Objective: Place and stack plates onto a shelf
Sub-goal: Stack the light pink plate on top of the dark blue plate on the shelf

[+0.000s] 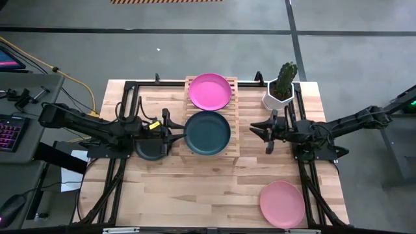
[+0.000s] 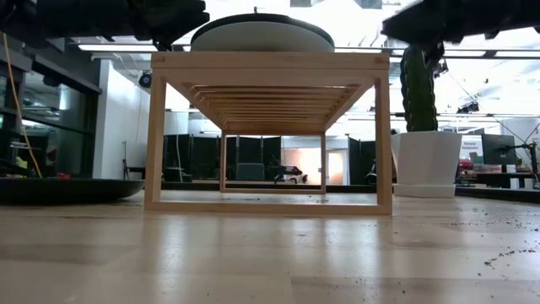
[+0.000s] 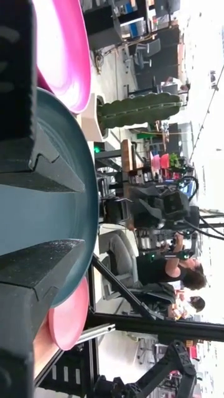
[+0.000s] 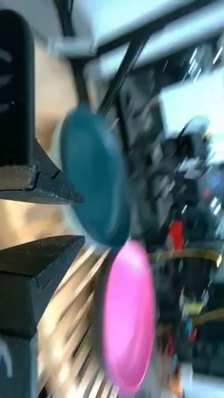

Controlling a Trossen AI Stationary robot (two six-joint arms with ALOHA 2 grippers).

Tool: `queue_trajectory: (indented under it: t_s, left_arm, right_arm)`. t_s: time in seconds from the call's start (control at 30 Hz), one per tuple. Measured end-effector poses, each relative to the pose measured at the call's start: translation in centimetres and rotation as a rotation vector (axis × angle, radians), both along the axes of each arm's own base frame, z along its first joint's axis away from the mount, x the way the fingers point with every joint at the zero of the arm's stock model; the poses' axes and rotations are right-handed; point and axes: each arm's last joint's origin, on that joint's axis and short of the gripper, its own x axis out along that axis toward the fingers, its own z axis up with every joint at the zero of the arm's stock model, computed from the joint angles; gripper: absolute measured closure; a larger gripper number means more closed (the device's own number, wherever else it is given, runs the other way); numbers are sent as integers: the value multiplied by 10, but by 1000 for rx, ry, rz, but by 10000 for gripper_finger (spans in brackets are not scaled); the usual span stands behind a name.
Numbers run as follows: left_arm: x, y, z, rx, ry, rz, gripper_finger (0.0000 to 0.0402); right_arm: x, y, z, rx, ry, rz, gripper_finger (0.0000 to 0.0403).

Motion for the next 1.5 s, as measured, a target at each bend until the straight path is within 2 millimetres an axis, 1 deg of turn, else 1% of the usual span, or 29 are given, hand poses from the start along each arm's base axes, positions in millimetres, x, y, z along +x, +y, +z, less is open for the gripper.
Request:
queue_trajectory:
  t_s: [0.13,0.17,0.23,0.3,0.4,0.5,0.6,0.67,0.77,0.9,1.07,1.27,1.5]
  left_arm:
    - [0,0,0,0,0,0,279]
    - [0,0,0,0,0,0,279]
    - [0,0,0,0,0,0,279]
    - [0,0,0,0,0,0,279]
    - [0,0,0,0,0,0,279]
    - [0,0,0,0,0,0,279]
    - [0,0,0,-2,0,0,279]
    - [0,0,0,-8,0,0,279]
    - [0,0,0,-8,3,-1,280]
    - [0,0,-1,-8,6,3,279]
    - [0,1,-1,-8,13,17,279]
    - [0,1,-1,0,11,18,279]
    - [0,1,-1,25,11,21,279]
  right_arm:
    - [0,6,9,10,-92,186,322]
    - [0,8,11,0,-100,238,322]
    - [0,15,17,-14,-57,322,322]
    - [-2,22,23,15,56,383,322]
    - [-6,33,27,117,310,411,322]
    - [-9,42,32,261,528,376,322]
    - [-11,51,29,377,721,309,322]
    - [-11,59,23,419,827,274,322]
    - [-9,71,7,455,975,259,322]
    - [-5,87,-16,439,1137,298,322]
    - [1,102,-36,424,1283,337,322]
    - [10,111,-56,316,1388,427,322]
    - [16,116,-75,232,1466,434,322]
